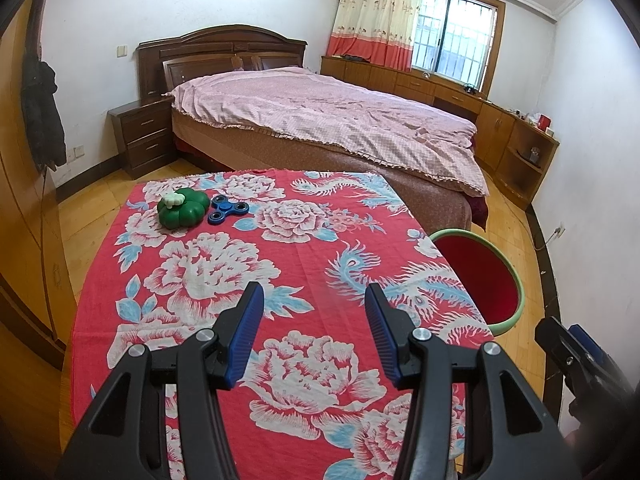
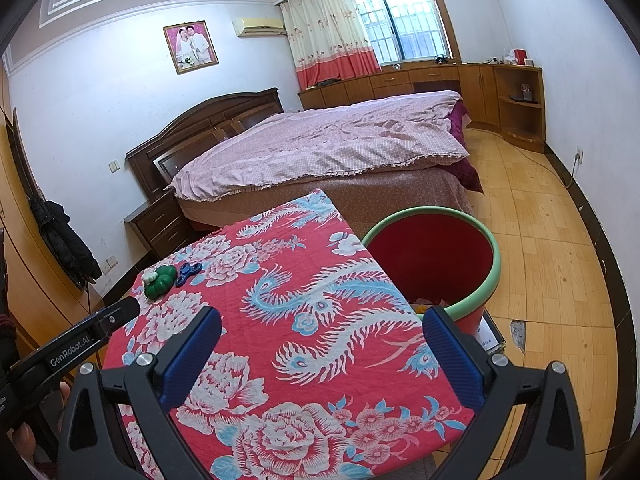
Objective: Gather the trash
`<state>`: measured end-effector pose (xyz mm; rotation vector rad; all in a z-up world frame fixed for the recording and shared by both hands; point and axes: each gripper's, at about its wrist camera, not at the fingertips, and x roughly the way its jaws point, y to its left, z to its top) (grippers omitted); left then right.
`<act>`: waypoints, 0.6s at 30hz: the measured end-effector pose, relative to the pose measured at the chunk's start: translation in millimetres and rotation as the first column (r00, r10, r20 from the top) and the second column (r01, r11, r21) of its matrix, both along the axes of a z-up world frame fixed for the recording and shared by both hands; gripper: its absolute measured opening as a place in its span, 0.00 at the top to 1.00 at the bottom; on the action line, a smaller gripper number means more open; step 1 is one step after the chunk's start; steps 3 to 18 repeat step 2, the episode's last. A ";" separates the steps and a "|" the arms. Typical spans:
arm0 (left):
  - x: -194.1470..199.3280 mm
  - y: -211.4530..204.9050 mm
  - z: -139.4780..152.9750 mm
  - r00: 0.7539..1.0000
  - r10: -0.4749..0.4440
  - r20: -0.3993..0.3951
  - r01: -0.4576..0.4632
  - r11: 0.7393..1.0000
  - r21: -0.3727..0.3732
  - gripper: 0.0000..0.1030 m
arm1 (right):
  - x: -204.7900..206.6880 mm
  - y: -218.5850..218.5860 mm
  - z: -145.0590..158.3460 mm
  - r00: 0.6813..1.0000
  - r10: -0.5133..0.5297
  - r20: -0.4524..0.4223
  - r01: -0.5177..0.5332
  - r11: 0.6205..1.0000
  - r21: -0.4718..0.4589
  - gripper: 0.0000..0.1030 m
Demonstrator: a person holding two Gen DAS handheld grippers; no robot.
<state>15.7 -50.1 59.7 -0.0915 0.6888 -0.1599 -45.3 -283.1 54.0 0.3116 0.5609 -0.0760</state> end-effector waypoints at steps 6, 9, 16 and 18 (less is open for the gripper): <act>1.0 1.9 -2.6 1.000 0.003 -0.009 -0.003 1.000 -0.001 0.49 | 0.5 -0.1 0.1 1.000 -0.001 -0.001 0.001 1.000 0.002 0.00; 1.0 1.9 -2.6 1.000 0.003 -0.009 -0.003 1.000 -0.001 0.49 | 0.5 -0.1 0.1 1.000 -0.001 -0.001 0.001 1.000 0.002 0.00; 1.0 1.9 -2.6 1.000 0.003 -0.009 -0.003 1.000 -0.001 0.49 | 0.5 -0.1 0.1 1.000 -0.001 -0.001 0.001 1.000 0.002 0.00; 1.0 1.9 -2.6 1.000 0.003 -0.009 -0.003 1.000 -0.001 0.49 | 0.5 -0.1 0.1 1.000 -0.001 -0.001 0.001 1.000 0.002 0.00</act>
